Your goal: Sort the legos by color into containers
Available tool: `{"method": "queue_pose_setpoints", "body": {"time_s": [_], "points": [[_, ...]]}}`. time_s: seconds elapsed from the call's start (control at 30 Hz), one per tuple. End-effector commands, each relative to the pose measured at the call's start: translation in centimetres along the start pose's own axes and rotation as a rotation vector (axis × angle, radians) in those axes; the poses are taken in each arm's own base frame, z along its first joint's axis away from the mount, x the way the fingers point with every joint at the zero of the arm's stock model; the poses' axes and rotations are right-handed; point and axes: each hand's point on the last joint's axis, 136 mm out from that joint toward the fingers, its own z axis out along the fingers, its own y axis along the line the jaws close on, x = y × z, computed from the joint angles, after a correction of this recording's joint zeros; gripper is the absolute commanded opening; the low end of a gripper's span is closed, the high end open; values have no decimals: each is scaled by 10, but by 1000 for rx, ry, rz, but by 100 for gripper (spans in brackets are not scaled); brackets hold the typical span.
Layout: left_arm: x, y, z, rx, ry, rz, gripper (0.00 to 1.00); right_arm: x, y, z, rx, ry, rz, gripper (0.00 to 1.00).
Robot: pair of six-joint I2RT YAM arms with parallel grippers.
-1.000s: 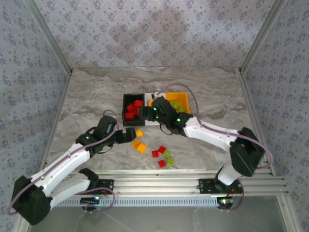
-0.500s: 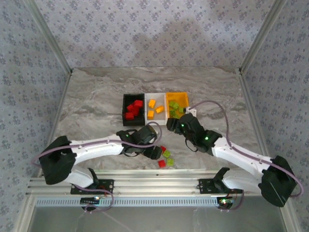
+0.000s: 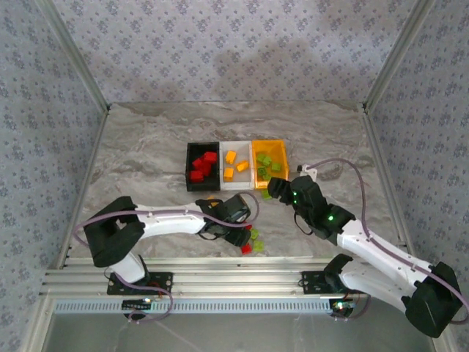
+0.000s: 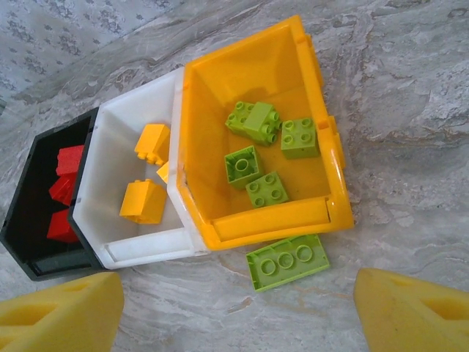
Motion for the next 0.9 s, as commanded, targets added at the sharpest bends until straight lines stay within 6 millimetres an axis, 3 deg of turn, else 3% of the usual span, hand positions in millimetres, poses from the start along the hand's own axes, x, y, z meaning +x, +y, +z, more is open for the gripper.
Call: {"method": "queue_pose_setpoints", "body": {"time_s": [0.0, 0.33, 0.57, 0.73, 0.87], "points": [[-2, 1, 0, -34, 0, 26, 70, 3, -11, -1, 32, 2, 10, 84], [0, 13, 4, -89, -4, 29, 46, 0, -12, -2, 23, -10, 24, 84], [-11, 9, -13, -68, -68, 13, 35, 0, -14, -1, 28, -11, 34, 84], [-35, 26, -47, -42, -185, -75, 33, -1, -12, -1, 19, -16, 36, 84], [-67, 66, -96, -86, -363, -197, 34, -2, -13, -1, 22, -20, 39, 84]]}}
